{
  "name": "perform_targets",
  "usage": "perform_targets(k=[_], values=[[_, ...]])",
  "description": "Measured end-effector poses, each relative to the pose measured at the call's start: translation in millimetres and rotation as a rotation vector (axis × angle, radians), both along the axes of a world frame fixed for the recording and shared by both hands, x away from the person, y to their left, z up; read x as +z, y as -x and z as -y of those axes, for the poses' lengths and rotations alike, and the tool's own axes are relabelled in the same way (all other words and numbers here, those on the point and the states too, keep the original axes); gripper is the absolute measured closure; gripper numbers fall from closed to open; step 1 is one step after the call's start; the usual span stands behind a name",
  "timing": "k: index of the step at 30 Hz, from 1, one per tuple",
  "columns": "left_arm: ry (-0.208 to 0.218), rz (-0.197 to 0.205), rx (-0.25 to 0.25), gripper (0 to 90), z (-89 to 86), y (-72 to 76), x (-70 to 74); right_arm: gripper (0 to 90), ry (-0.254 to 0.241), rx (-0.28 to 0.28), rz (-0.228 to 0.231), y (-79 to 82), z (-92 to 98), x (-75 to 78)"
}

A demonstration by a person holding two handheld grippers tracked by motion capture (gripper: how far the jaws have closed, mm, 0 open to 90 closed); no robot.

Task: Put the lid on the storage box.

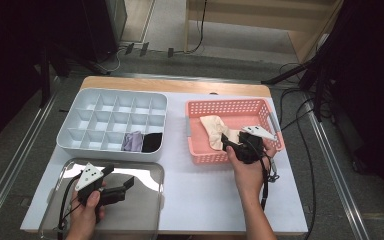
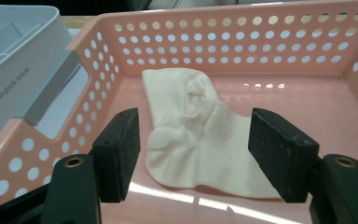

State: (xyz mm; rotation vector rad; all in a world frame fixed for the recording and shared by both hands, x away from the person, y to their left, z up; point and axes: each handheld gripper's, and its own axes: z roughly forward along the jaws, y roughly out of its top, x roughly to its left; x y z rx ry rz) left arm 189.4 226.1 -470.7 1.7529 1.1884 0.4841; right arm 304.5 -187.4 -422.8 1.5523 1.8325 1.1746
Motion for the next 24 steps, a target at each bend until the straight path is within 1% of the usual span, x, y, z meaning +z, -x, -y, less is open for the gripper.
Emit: perform_targets(k=[6,7,10,11,12,14,16,18,23,24], values=[[0.007,-0.005,0.0,13.2,-0.4,-0.2,-0.1,35.3,0.006,-0.02,-0.037,-12.3,-0.4,-8.6],[0.007,-0.004,0.0,13.2,-0.6,-0.3,-0.1,36.4,0.006,-0.021,-0.039,-14.6,-0.2,-10.2],[0.007,-0.006,-0.005,13.2,-0.7,-0.5,-0.1,37.7,0.028,-0.043,-0.036,-17.3,-1.9,-7.8],[0.008,-0.007,-0.005,13.2,-0.7,-0.5,-0.1,37.7,0.029,-0.047,-0.023,-18.2,-2.5,-6.4],[0.008,-0.004,-0.002,13.2,-0.6,-0.3,-0.1,37.7,0.013,-0.043,-0.027,-19.6,-2.9,-5.1],[0.007,-0.002,0.001,13.2,-0.6,0.0,0.0,37.7,0.015,-0.048,-0.035,-21.7,-4.7,-4.4],[0.007,-0.002,-0.001,13.2,-0.5,0.2,0.0,37.7,0.031,-0.041,-0.059,-25.2,-7.2,-6.8],[0.007,-0.002,-0.002,13.2,-0.6,0.1,0.0,38.9,0.051,-0.038,-0.06,-28.6,-9.0,-9.5],[0.01,-0.006,-0.005,13.3,-0.9,-0.3,-0.1,39.6,0.065,-0.033,-0.101,-37.2,-13.4,-14.2],[0.01,-0.006,-0.006,13.3,-1.0,-0.4,-0.1,39.5,0.057,-0.033,-0.117,-39.5,-13.5,-15.6]])
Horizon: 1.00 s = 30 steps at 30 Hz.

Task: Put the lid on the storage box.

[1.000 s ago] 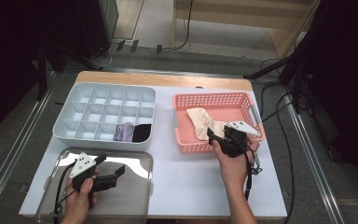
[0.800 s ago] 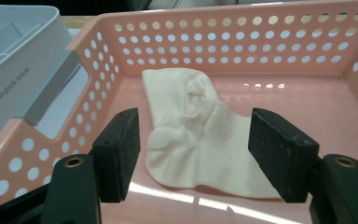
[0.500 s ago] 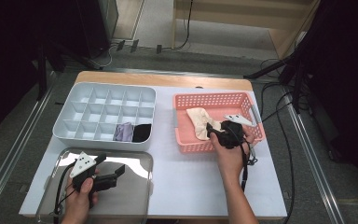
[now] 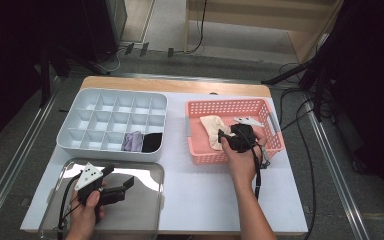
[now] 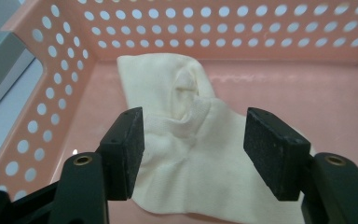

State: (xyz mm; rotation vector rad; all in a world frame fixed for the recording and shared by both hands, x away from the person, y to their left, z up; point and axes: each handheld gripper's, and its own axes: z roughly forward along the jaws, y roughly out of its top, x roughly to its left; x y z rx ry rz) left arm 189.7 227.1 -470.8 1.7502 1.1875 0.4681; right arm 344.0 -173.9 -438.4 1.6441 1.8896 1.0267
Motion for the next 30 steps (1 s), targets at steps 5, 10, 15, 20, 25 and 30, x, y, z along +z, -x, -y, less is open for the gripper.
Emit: perform_targets(k=[5,10,15,20,25,30], values=[[0.008,-0.003,0.003,13.2,-0.6,-0.4,-0.1,39.5,0.031,-0.012,-0.062,-8.6,-1.4,-12.9],[0.008,-0.005,0.003,13.2,-0.5,-0.5,-0.1,41.7,0.048,-0.024,-0.081,-10.7,-2.6,-13.7],[0.003,-0.003,0.0,13.3,-0.4,-0.2,0.0,42.1,0.055,-0.001,-0.155,-13.7,-2.5,-14.9],[0.005,-0.004,0.005,13.3,-0.6,-0.3,0.0,44.3,0.038,-0.004,-0.202,-16.3,-1.6,-14.9],[0.014,-0.01,0.006,13.3,-1.4,-0.9,-0.2,45.4,0.036,0.002,-0.239,-18.6,-0.7,-14.0],[0.022,-0.016,0.005,13.3,-2.0,-1.9,-0.5,51.3,0.011,-0.019,-0.179,-19.3,4.2,-5.7]])
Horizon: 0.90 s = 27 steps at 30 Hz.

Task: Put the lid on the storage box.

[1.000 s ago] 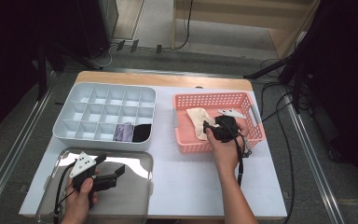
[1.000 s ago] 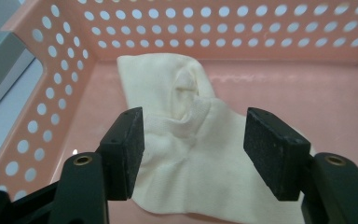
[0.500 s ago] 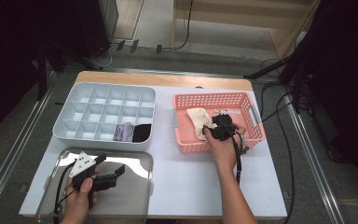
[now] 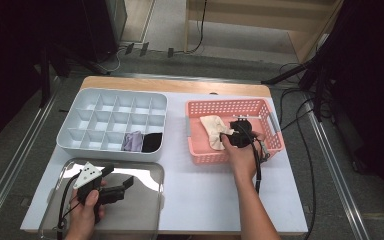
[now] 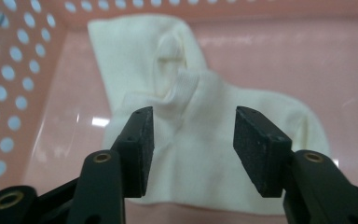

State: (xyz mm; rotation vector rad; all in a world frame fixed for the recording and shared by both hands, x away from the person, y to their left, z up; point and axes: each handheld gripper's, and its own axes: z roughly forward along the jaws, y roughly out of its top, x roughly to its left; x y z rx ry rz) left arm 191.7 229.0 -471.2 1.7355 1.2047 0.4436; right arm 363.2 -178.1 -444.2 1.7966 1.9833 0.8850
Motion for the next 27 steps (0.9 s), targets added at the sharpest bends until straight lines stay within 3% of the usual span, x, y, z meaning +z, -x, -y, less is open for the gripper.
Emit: perform_targets(k=[2,6,9,14,19,23,26,27], values=[[0.001,0.0,0.0,13.3,0.0,0.0,0.0,56.4,-0.017,0.01,0.025,-1.1,0.8,1.8],[-0.001,0.002,-0.002,13.3,-0.4,0.5,0.2,57.0,-0.011,0.049,-0.018,-5.7,-2.3,-1.9],[0.003,0.004,-0.003,13.3,-0.5,0.3,0.0,55.2,-0.007,0.036,0.0,-7.9,-3.4,1.6],[0.01,0.001,-0.003,13.4,-1.3,-0.1,-0.1,60.0,-0.026,0.028,-0.083,-13.1,-1.2,3.4],[0.007,0.001,-0.009,13.6,-1.2,-0.2,-0.1,54.6,0.021,0.049,-0.072,-10.6,-3.7,-1.1],[0.01,0.001,-0.007,13.6,-1.2,-0.1,-0.1,45.0,0.036,0.002,-0.1,-12.8,2.2,-1.9],[0.01,-0.001,-0.007,13.7,-1.3,-0.4,-0.2,43.2,-0.013,0.005,-0.194,-17.4,11.1,-6.5],[0.009,-0.003,-0.008,13.7,-1.4,-0.5,-0.2,43.4,-0.001,0.005,-0.226,-18.7,13.1,-8.0]])
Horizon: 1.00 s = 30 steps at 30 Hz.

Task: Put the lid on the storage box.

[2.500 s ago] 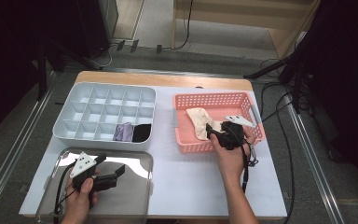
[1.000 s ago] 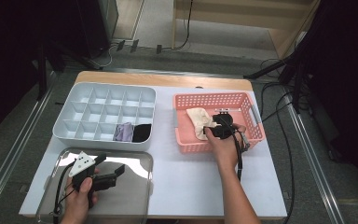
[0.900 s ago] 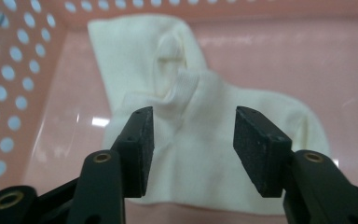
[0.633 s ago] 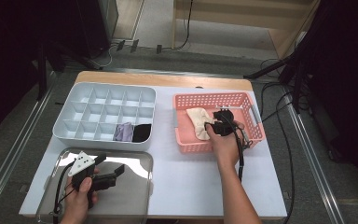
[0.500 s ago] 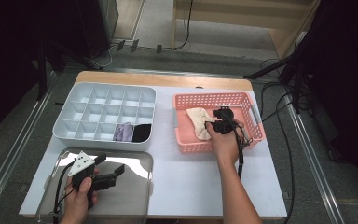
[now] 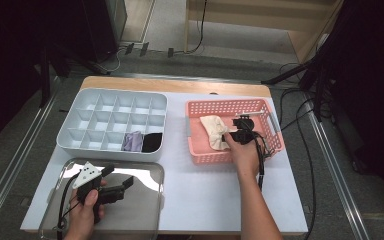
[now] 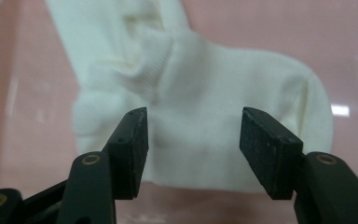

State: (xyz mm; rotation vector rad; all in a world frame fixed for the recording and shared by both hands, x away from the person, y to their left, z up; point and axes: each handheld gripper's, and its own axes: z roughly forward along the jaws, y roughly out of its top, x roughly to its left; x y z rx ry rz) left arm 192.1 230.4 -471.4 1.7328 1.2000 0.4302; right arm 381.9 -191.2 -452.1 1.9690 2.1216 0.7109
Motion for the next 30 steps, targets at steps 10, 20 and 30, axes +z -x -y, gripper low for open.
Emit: perform_targets(k=[10,20,30], values=[[0.003,-0.011,-0.006,13.8,-0.2,-1.1,-0.2,82.1,0.13,0.017,-0.042,-0.4,-1.5,-1.7],[0.004,-0.014,-0.01,13.8,0.1,-1.2,-0.2,87.7,0.014,-0.029,0.234,21.5,12.3,11.0],[0.001,-0.011,-0.004,13.9,0.8,-0.7,0.0,87.6,-0.087,-0.034,0.462,45.2,17.3,30.5]])
